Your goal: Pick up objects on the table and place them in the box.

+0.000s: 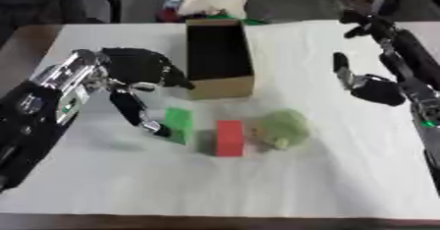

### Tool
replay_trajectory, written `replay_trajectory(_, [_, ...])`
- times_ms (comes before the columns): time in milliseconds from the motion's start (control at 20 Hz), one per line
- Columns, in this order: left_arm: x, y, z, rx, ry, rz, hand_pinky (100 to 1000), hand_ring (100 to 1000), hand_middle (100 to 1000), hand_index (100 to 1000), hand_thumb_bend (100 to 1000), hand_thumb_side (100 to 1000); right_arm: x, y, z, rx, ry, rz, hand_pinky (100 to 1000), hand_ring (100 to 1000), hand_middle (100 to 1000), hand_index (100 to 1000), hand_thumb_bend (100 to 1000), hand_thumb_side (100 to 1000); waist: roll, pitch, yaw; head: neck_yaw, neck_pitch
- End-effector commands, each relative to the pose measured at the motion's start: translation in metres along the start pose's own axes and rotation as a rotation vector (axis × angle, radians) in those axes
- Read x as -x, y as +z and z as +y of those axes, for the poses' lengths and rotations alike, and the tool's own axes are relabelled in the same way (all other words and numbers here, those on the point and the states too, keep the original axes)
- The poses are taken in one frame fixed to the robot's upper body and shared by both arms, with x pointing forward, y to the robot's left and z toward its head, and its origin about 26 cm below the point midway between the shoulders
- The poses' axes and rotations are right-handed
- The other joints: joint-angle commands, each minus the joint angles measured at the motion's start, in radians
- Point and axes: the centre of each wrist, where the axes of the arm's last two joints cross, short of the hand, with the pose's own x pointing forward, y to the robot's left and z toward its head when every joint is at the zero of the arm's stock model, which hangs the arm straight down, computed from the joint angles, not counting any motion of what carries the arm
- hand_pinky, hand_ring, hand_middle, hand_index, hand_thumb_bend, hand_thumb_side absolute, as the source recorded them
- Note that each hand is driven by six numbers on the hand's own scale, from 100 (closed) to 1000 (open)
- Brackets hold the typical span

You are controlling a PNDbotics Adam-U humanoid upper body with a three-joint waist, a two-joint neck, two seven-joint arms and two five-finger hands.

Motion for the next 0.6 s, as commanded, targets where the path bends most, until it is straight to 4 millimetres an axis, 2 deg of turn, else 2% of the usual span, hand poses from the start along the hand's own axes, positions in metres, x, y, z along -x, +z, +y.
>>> replay_trajectory(50, [0.005, 0.002, 0.003, 0.194, -0.109, -0.149, 825, 786, 783, 984, 573, 1000, 0.002, -0.001, -0.011, 0.004, 0.028, -0.01, 765, 728, 834, 996, 100, 634, 0.001, -0.018, -0.002, -0.002, 0.0])
replay_trajectory(600, [0.003, -0.005, -0.014, 0.249, -0.095, -0.145, 812, 773, 769, 972, 529, 1000, 0.002, -0.001, -0.01, 0.004, 0.027, -0.01, 764, 727, 834, 996, 100, 635, 0.001, -0.017, -0.003, -0.004, -0.002])
